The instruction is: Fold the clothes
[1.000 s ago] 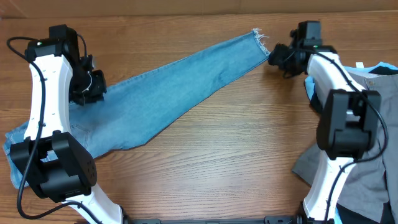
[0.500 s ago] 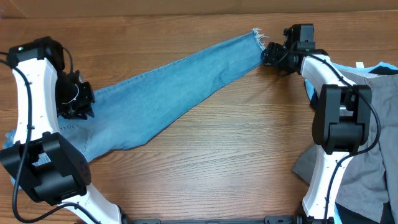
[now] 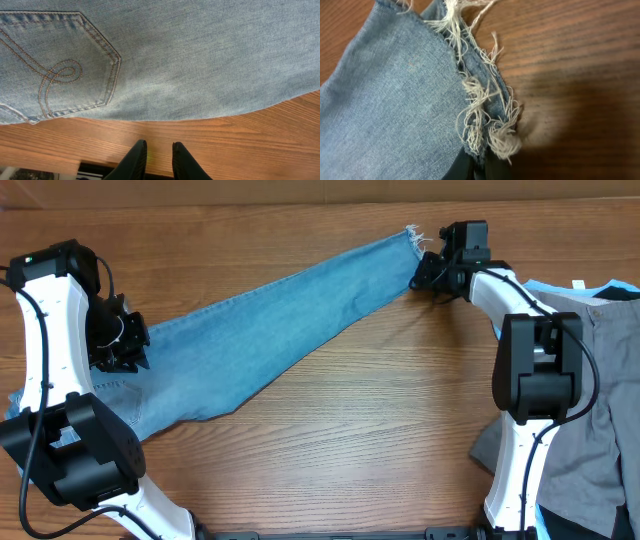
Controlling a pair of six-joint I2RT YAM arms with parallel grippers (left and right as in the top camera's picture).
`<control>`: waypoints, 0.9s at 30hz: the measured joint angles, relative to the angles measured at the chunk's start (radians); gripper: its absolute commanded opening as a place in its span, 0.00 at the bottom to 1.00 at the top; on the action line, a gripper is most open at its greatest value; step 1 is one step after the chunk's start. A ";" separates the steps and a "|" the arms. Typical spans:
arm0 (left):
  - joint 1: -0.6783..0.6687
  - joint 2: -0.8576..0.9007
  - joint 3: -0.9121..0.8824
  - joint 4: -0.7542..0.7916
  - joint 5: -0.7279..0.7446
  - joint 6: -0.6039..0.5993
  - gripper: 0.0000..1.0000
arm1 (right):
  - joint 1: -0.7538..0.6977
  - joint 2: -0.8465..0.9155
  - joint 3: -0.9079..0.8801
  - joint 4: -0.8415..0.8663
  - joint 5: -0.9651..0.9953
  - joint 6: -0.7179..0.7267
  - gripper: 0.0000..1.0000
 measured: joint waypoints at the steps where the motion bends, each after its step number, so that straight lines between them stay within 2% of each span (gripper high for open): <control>1: 0.000 0.000 0.000 0.000 0.000 0.000 0.21 | -0.005 0.000 0.009 -0.027 -0.005 0.000 0.04; 5: 0.000 0.000 0.000 0.000 0.000 0.000 0.21 | -0.045 -0.019 0.039 -0.202 -0.028 -0.001 0.04; 9: 0.000 0.000 0.000 0.006 0.000 0.000 0.21 | -0.144 -0.124 0.038 -0.456 -0.016 -0.002 0.04; 11: 0.000 0.000 0.000 0.014 0.000 0.000 0.22 | -0.187 -0.193 0.038 -0.516 0.005 -0.003 0.04; 19: 0.000 0.000 0.000 0.032 0.000 0.009 0.22 | -0.278 -0.539 0.042 -0.560 0.074 -0.036 0.04; 27: 0.000 0.000 0.000 0.037 0.003 0.031 0.19 | -0.185 -0.620 0.047 -0.653 0.038 -0.134 0.04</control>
